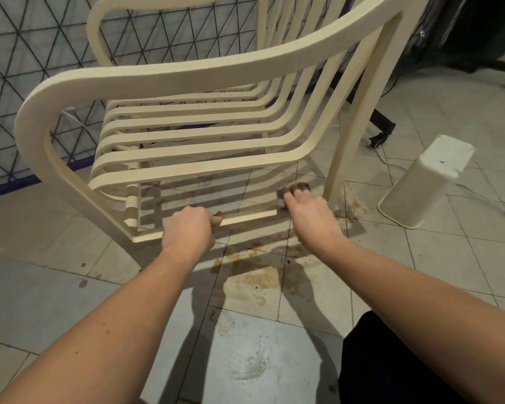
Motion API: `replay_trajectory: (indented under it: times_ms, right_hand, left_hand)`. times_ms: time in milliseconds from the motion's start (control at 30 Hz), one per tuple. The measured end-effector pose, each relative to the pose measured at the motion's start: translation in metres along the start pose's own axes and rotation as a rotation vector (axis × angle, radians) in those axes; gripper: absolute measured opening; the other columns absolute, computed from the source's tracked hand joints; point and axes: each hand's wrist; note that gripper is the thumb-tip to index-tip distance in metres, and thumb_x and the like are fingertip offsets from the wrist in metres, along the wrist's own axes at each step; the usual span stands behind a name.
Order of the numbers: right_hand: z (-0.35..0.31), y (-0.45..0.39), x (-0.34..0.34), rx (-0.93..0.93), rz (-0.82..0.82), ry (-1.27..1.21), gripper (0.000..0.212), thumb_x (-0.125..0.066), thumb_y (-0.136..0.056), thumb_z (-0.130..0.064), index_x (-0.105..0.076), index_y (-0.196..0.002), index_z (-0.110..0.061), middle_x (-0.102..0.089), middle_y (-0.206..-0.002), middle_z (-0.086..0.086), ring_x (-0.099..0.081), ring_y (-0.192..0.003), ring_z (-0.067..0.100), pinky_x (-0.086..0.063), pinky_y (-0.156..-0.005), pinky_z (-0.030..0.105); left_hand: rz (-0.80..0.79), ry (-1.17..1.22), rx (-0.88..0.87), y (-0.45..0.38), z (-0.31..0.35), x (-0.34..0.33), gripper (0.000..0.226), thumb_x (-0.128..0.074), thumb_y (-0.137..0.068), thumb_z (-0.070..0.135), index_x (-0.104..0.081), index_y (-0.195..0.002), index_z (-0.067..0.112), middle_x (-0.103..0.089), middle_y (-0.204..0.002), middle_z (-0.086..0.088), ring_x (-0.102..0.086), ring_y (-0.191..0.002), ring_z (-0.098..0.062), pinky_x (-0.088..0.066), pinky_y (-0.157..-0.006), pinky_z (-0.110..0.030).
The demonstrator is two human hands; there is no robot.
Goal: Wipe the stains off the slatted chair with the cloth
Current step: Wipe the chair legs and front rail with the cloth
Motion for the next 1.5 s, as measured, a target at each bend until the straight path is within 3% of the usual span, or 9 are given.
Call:
replay_trajectory:
  times_ms: [167,267,467,667,800,900,1233,1367,1500]
  right_hand:
    - [0.012,0.009,-0.006,-0.248,-0.108,-0.124,0.058,-0.047,-0.09,0.01,-0.034,-0.145,-0.003,-0.042,-0.146,0.019,-0.04,-0.137,0.033,-0.039,-0.108,0.04]
    - [-0.003,0.03,-0.003,-0.177,-0.042,-0.242,0.068,-0.052,-0.085,0.014,-0.033,-0.147,-0.005,-0.038,-0.152,0.015,-0.037,-0.141,0.03,-0.035,-0.113,0.037]
    - [0.013,-0.003,0.0,-0.145,-0.033,-0.284,0.054,-0.061,-0.078,0.012,-0.053,-0.126,-0.011,-0.057,-0.117,0.008,-0.057,-0.109,0.029,-0.048,-0.094,0.04]
    - [0.005,0.036,-0.028,-0.348,0.035,-0.48,0.071,-0.045,-0.087,0.016,-0.039,-0.148,-0.02,-0.043,-0.15,-0.002,-0.044,-0.137,0.019,-0.035,-0.116,0.037]
    - [-0.019,0.048,-0.034,-0.923,0.141,-1.114,0.064,-0.044,-0.093,0.009,-0.043,-0.147,-0.026,-0.06,-0.125,0.003,-0.064,-0.101,0.023,-0.054,-0.084,0.03]
    - [-0.003,0.029,-0.022,-1.276,0.245,-1.342,0.06,-0.045,-0.097,0.004,-0.032,-0.153,-0.014,-0.051,-0.144,0.013,-0.052,-0.128,0.032,-0.042,-0.104,0.033]
    - [-0.087,0.023,0.008,-0.844,-0.15,-1.392,0.019,-0.043,-0.097,0.004,-0.057,-0.098,-0.009,-0.055,-0.096,0.005,-0.052,-0.098,0.023,-0.037,-0.081,0.023]
    - [-0.04,0.019,0.011,-1.171,0.145,-1.429,0.04,-0.044,-0.098,0.002,-0.052,-0.136,-0.01,-0.06,-0.126,0.012,-0.057,-0.116,0.028,-0.044,-0.097,0.03]
    - [-0.015,0.001,0.021,-1.208,0.134,-1.373,0.034,-0.044,-0.098,0.0,-0.051,-0.132,0.0,-0.06,-0.121,0.017,-0.057,-0.103,0.03,-0.045,-0.084,0.032]
  left_hand:
    - [-0.001,-0.019,0.0,0.001,-0.001,-0.001,0.043,-0.057,-0.098,0.015,-0.069,-0.12,0.049,-0.073,-0.101,0.004,-0.068,-0.087,-0.024,-0.059,-0.08,-0.038]
    - [-0.004,-0.019,0.003,0.001,-0.001,-0.002,0.041,-0.058,-0.098,0.015,-0.07,-0.118,0.049,-0.072,-0.098,0.005,-0.068,-0.084,-0.022,-0.06,-0.079,-0.038]
    - [0.0,0.002,0.009,0.003,0.0,0.0,0.038,-0.057,-0.098,0.018,-0.07,-0.121,0.046,-0.074,-0.106,0.004,-0.069,-0.092,-0.024,-0.058,-0.083,-0.04]
    - [0.0,-0.012,-0.003,0.003,-0.001,0.0,0.043,-0.058,-0.096,0.015,-0.069,-0.122,0.048,-0.074,-0.105,0.005,-0.07,-0.09,-0.022,-0.058,-0.08,-0.038]
    - [0.011,-0.03,-0.01,0.004,-0.001,-0.001,0.039,-0.061,-0.096,0.017,-0.07,-0.12,0.046,-0.074,-0.102,0.005,-0.07,-0.088,-0.022,-0.058,-0.079,-0.037]
    - [0.014,-0.025,-0.014,0.004,-0.003,-0.003,0.039,-0.063,-0.095,0.018,-0.069,-0.12,0.048,-0.073,-0.1,0.006,-0.069,-0.088,-0.022,-0.059,-0.08,-0.039]
    - [0.01,-0.019,0.004,0.001,-0.003,-0.004,0.036,-0.064,-0.095,0.023,-0.07,-0.115,0.051,-0.073,-0.095,0.006,-0.068,-0.083,-0.023,-0.059,-0.076,-0.038]
    - [0.015,-0.02,-0.009,0.003,-0.004,-0.004,0.038,-0.066,-0.094,0.023,-0.068,-0.117,0.052,-0.072,-0.092,0.009,-0.068,-0.079,-0.019,-0.061,-0.075,-0.038]
    - [0.019,-0.036,-0.013,0.004,-0.003,-0.003,0.041,-0.063,-0.094,0.021,-0.067,-0.12,0.053,-0.074,-0.096,0.008,-0.069,-0.08,-0.018,-0.061,-0.076,-0.039]
Point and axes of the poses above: each hand's wrist, its own y-axis away from the middle knuckle, its own x-axis out of the back of the hand, z = x × y
